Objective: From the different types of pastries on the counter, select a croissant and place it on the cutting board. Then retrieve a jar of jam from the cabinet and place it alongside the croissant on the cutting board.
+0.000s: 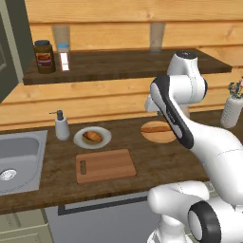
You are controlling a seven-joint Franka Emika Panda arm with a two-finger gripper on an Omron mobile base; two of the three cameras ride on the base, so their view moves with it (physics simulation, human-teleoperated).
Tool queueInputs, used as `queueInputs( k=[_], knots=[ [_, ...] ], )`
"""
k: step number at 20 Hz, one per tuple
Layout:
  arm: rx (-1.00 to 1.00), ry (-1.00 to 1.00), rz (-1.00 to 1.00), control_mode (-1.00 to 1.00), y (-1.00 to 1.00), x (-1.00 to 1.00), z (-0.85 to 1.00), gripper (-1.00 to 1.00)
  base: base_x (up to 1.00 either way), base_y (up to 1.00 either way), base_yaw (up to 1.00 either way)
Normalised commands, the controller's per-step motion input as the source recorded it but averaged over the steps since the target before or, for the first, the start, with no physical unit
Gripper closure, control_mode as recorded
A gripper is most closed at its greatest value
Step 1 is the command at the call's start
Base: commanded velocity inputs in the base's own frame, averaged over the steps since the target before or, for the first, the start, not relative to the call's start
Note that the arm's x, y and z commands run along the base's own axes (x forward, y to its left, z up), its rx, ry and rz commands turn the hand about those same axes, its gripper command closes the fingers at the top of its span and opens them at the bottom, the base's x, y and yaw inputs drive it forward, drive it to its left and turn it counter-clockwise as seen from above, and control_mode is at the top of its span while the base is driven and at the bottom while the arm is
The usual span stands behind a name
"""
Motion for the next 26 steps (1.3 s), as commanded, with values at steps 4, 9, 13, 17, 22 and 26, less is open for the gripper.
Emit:
queueInputs(
  k=[4,9,13,17,22,26],
  knots=[
    [-0.11,0.00,0.08,-1.00,0.41,-0.09,-0.20,-1.00,0.00,0.00,0.00],
    [-0.10,-0.02,0.17,-1.00,0.46,0.00,-0.12,-1.00,0.00,0.00,0.00],
    [0.03,-0.01,0.17,-1.00,0.60,0.00,-0.10,-1.00,0.00,0.00,0.00],
    [0.24,0.00,0.20,-1.00,0.48,0.01,-0.25,-1.00,0.00,0.00,0.00],
    [0.05,-0.07,0.17,-1.00,0.55,0.22,-0.46,-1.00,0.00,0.00,0.00],
    [0.00,0.02,0.00,-1.00,0.47,0.50,-0.18,-1.00,0.00,0.00,0.00]
  ],
)
